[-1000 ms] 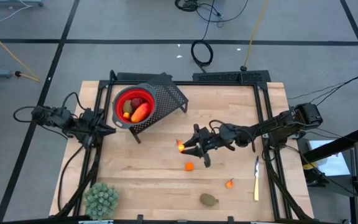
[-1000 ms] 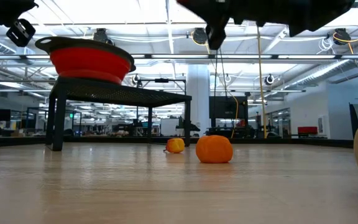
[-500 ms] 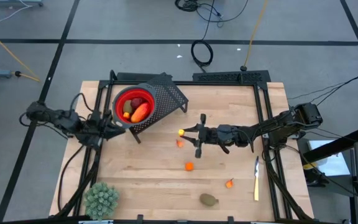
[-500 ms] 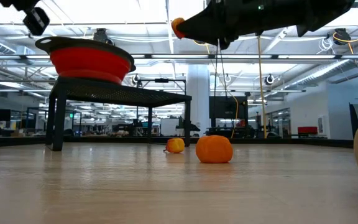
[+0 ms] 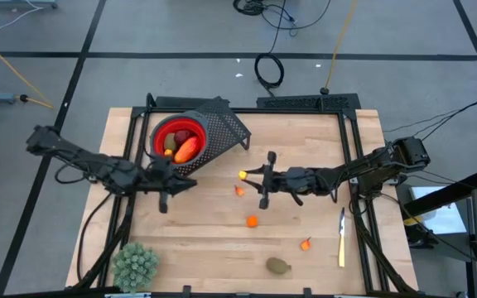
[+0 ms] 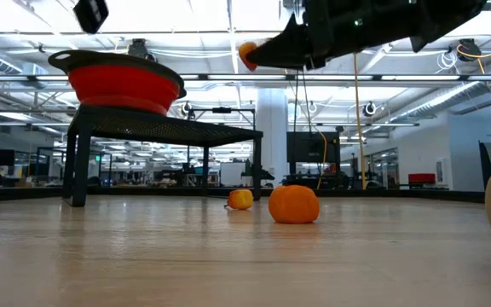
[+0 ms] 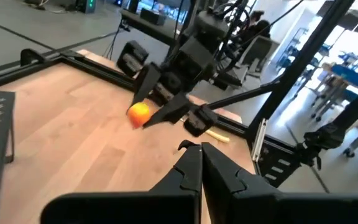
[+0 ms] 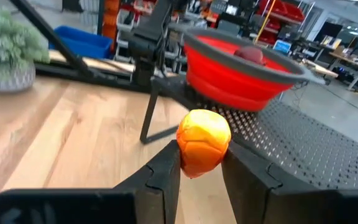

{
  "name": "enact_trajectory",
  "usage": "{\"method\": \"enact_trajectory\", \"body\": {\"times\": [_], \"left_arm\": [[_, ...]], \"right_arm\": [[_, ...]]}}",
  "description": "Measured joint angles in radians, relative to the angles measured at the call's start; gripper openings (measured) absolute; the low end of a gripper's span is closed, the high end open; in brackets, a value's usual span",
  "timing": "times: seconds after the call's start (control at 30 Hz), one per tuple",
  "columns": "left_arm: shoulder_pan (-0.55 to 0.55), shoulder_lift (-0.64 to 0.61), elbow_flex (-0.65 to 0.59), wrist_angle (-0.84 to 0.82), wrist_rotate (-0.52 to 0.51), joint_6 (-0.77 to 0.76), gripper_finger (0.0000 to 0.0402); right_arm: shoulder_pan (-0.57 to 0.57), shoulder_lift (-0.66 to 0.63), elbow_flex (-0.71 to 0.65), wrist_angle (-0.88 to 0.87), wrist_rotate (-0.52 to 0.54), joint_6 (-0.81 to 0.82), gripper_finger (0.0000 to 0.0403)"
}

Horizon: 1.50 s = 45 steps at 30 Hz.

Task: Pick & Place Fruit
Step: Put the peach into the red strainer bowl on the shelf

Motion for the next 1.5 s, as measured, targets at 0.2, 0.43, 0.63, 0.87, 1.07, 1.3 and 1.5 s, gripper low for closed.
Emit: {"method": "enact_trajectory", "body": {"times": [0.2, 0.43, 0.63, 0.87, 1.07, 1.3, 1.5], "left_arm": [[0.000, 0.182, 0.175, -0.101, -0.014, -0.007, 0.0003], [0.001, 0.376, 0.382, -0.256, -0.041, -0.031, 0.0004], [0.021, 0.522, 0.558, -0.415, -0.048, -0.110, 0.0003], [0.047, 0.668, 0.705, -0.483, -0.029, -0.137, 0.0004], [0.076, 0.732, 0.771, -0.539, -0.013, -0.298, 0.0007], [0.092, 0.757, 0.779, -0.555, 0.041, -0.448, 0.0008], [0.092, 0.757, 0.777, -0.549, 0.017, -0.482, 0.0054]], "right_arm": [[0.001, 0.000, 0.000, -0.056, 0.000, 0.006, 0.0100], [0.014, 0.000, 0.000, -0.064, -0.001, 0.002, 0.0100], [0.032, 0.000, 0.000, -0.070, -0.002, -0.011, 0.0100], [0.061, 0.000, 0.000, -0.070, -0.002, -0.061, 0.0100], [0.080, 0.000, 0.000, -0.074, -0.001, -0.084, 0.0100], [0.081, 0.000, 0.000, -0.080, -0.001, -0.118, 0.0100], [0.080, 0.000, 0.000, -0.081, -0.001, -0.138, 0.0100]]}}
